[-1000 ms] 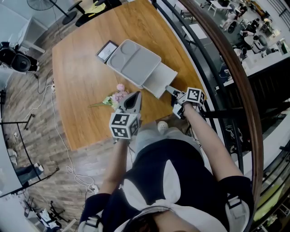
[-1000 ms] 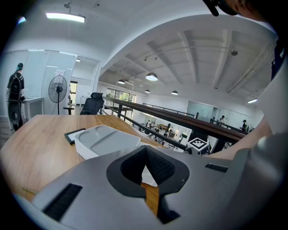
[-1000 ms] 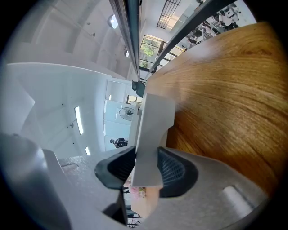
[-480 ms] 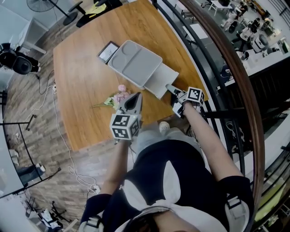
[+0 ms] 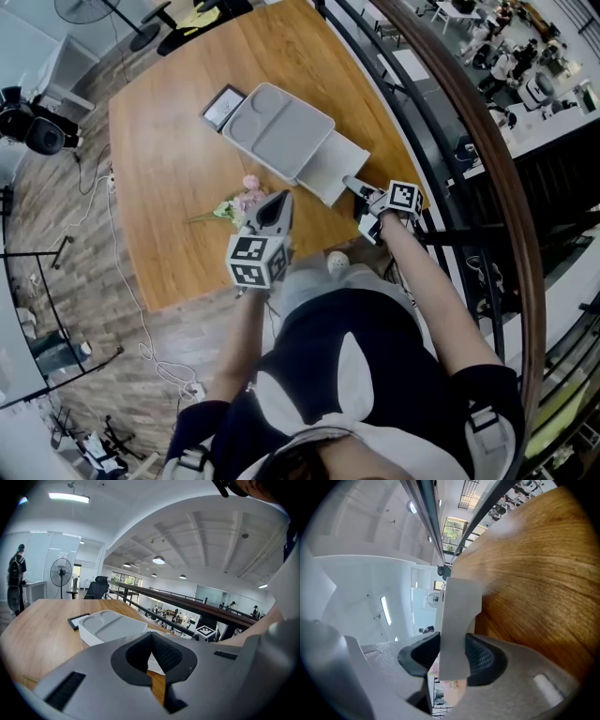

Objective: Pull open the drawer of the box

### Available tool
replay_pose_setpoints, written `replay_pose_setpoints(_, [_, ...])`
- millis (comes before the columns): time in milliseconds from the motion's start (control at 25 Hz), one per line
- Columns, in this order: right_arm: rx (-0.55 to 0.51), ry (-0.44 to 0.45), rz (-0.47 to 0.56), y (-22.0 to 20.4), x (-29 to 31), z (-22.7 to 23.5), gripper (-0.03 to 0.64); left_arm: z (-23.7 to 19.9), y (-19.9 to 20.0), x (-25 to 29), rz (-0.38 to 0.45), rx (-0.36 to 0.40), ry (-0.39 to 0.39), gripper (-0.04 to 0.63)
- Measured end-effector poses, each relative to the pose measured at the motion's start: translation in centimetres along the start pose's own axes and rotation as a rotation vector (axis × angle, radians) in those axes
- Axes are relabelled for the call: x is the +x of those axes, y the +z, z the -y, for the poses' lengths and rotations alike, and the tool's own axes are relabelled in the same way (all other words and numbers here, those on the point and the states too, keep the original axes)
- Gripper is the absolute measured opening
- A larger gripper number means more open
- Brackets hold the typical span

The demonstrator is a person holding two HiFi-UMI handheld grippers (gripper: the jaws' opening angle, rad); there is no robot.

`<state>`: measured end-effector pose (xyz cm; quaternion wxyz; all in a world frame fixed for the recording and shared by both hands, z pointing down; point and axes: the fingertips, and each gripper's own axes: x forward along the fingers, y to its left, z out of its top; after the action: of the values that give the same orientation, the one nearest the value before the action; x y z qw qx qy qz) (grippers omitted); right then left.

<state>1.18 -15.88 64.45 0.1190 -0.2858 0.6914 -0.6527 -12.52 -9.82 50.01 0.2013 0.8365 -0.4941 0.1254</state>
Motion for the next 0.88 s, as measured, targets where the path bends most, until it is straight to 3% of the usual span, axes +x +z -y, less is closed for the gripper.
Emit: replay_pose_setpoints(880, [0.006,-0.003,-0.013,-0.2,-1.3,0.3,0.167,0.2,0.1,0.4,0.002,-0.004,-0.002,0.017])
